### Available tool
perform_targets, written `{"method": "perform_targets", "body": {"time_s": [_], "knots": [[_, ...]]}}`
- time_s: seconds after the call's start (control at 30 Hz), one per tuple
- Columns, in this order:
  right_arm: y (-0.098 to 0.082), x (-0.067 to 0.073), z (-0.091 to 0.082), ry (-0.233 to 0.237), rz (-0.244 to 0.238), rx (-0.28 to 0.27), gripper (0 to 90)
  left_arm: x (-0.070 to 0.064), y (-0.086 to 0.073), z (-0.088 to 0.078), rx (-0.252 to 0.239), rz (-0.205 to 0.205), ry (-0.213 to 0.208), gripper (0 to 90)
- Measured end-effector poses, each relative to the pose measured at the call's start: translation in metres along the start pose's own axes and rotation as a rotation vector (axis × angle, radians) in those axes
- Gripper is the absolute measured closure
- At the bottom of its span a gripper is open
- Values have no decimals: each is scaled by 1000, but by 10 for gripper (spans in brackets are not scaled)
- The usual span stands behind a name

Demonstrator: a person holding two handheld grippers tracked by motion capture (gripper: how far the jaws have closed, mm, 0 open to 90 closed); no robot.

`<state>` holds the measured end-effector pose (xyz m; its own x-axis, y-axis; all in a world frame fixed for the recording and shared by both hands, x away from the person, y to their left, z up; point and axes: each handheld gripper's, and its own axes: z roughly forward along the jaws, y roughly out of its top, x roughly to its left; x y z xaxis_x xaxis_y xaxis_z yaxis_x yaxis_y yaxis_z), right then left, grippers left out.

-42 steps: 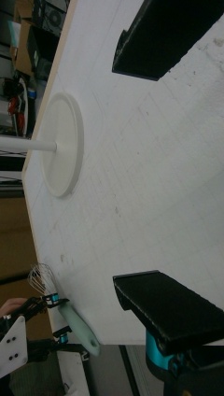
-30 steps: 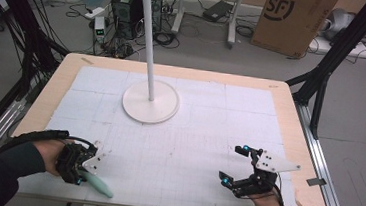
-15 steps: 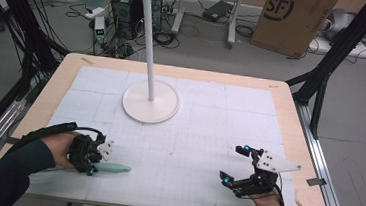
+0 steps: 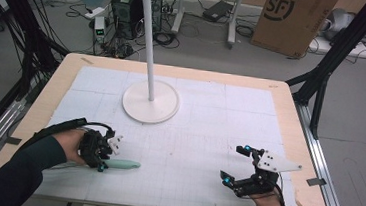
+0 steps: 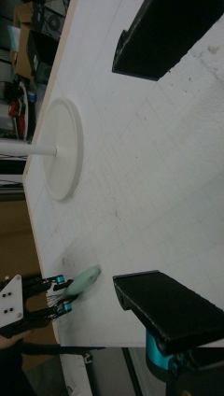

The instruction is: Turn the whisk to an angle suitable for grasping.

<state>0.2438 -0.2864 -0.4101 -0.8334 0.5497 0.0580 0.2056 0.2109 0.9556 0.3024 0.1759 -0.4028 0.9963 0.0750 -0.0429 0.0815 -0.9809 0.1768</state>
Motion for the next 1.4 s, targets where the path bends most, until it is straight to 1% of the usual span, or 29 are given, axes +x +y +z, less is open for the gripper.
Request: {"method": "perform_targets", "body": {"time_s": [0.07, 0.13, 0.17, 0.23, 0.37, 0.4, 0.47, 0.5, 0.67, 0.77, 0.83, 0.87, 0.9, 1.03, 1.07, 1.2, 1.27, 1.33, 1.4], "knots": [[0, 0, 0, 0, 1, -1, 4, 0, 0, 0, -6, 13, 7, 687], [0, 0, 0, 0, 0, -1, 4, 0, -1, -2, -7, 22, 38, 647], [0, 0, 0, 1, 0, -2, 5, 0, -1, -2, -7, 22, 46, 623], [0, 0, 0, 2, 0, -2, 4, 0, -1, -4, -12, 24, 60, 619], [0, 0, -1, 1, 4, -1, 4, 1, -3, -7, -11, 15, 101, 611], [0, 0, 0, 0, 0, -2, 4, 2, -3, -7, -13, 22, 99, 611], [0, 0, 0, 1, -2, -1, 4, 1, -4, -7, -14, 23, 112, 610], [0, 0, 0, 1, -1, 0, 4, 1, -3, -7, -15, 20, 108, 613], [0, 0, 0, -1, -1, 2, 4, 1, -2, -7, -18, 37, 122, 612], [0, 0, 0, 0, -1, 2, 4, 1, -2, -7, -19, 37, 123, 594], [0, 0, 0, 1, -4, 0, 4, 1, -3, -7, -21, 34, 122, 566], [0, 0, 0, -1, -4, 1, 4, 1, -3, -8, -19, 29, 115, 559], [0, 0, 0, 3, 3, 4, 4, 1, -2, -8, -17, 36, 120, 543], [0, 0, 1, 2, -3, 8, 4, 1, -1, -11, -13, 35, 120, 483], [0, 0, 1, 2, -5, 8, 4, 0, 0, -12, -4, 34, 115, 457], [-1, 0, 2, 5, -4, 13, 4, 3, 4, -14, 24, 29, 92, 298], [0, 1, 3, 8, -1, 17, 4, 4, 6, -15, 26, 25, 97, 240], [0, 0, 3, 12, 3, 15, 4, 5, 6, -15, 22, 16, 91, 174], [0, -1, 4, 13, 0, 16, 4, 5, 7, -15, 28, 18, 82, 155]]}}
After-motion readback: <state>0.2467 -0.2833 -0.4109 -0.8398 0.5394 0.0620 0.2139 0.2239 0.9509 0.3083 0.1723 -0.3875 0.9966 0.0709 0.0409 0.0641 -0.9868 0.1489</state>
